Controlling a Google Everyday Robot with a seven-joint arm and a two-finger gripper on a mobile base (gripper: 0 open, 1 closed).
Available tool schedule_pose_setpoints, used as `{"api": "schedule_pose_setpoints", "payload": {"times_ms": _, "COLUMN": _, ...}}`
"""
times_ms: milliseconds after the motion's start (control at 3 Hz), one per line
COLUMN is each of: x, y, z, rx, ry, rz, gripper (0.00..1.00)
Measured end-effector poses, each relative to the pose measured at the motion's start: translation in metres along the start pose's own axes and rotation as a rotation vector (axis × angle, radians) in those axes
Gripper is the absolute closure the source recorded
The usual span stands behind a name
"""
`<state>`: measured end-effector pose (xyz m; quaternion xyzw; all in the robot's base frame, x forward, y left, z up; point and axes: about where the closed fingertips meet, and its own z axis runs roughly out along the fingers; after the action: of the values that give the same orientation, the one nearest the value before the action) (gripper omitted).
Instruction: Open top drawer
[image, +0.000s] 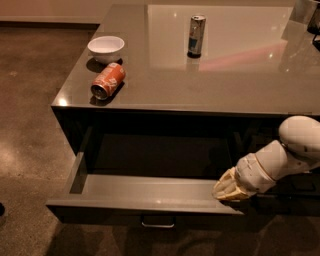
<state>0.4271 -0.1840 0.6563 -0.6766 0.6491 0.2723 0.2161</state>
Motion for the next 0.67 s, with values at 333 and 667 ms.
{"api": "schedule_pose_setpoints", "payload": {"times_ms": 333, "x": 0.003, "y": 0.017, "z": -0.01, "rx": 0.006, "ry": -0.013, "rz": 0.037, "gripper": 1.0}}
{"api": "schedule_pose_setpoints", "payload": {"times_ms": 667, "x": -0.001, "y": 0.015, "z": -0.023, "rx": 0.035, "ry": -0.059, "rz": 0.053, "gripper": 1.0}}
